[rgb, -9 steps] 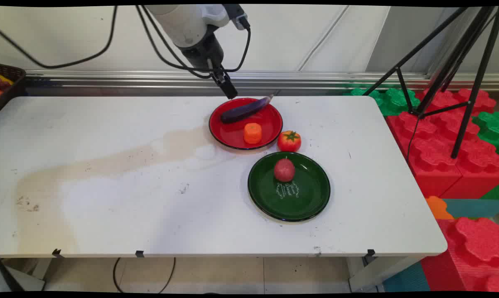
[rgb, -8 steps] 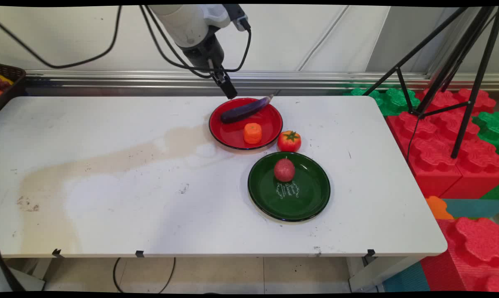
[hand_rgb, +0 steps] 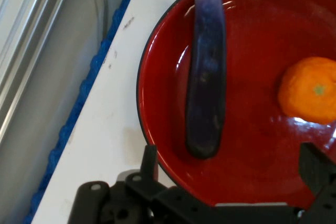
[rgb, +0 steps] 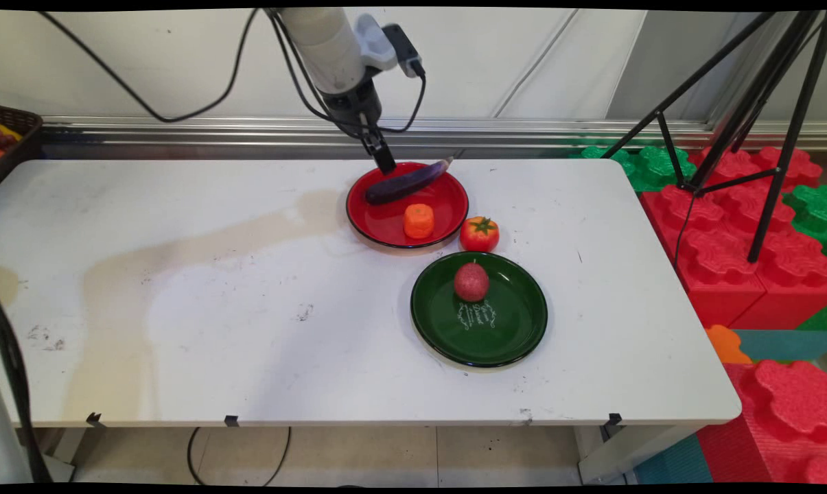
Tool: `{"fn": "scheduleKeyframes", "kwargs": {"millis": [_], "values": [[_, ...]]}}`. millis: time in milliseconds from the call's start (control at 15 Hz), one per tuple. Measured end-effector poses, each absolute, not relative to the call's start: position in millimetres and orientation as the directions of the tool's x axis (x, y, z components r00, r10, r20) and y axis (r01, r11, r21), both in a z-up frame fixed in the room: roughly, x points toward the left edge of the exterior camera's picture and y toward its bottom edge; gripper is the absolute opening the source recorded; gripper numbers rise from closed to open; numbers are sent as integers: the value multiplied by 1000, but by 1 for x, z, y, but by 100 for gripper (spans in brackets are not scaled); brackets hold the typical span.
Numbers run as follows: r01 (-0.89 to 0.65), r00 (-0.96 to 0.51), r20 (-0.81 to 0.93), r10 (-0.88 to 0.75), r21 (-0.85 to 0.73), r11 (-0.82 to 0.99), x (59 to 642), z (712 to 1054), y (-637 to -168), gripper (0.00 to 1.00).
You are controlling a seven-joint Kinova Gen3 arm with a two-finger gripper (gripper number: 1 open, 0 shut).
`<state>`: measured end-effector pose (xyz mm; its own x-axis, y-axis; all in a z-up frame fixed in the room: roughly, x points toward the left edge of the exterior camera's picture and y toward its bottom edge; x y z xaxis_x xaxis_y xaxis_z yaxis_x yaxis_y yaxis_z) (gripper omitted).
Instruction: Pick up the eggplant from the red plate
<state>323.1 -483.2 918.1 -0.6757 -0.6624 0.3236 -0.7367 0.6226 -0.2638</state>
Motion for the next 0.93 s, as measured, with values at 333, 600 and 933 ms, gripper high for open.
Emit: {"fn": "scheduleKeyframes", "kwargs": {"millis": [333, 600, 933], "values": [[-737, -676, 303, -672, -244, 631, 323, 878, -526, 100], [-739, -671, 311, -673, -218, 637, 321, 849, -551, 100], [-743, -665, 326, -672, -197, 640, 319, 826, -564, 100]]}}
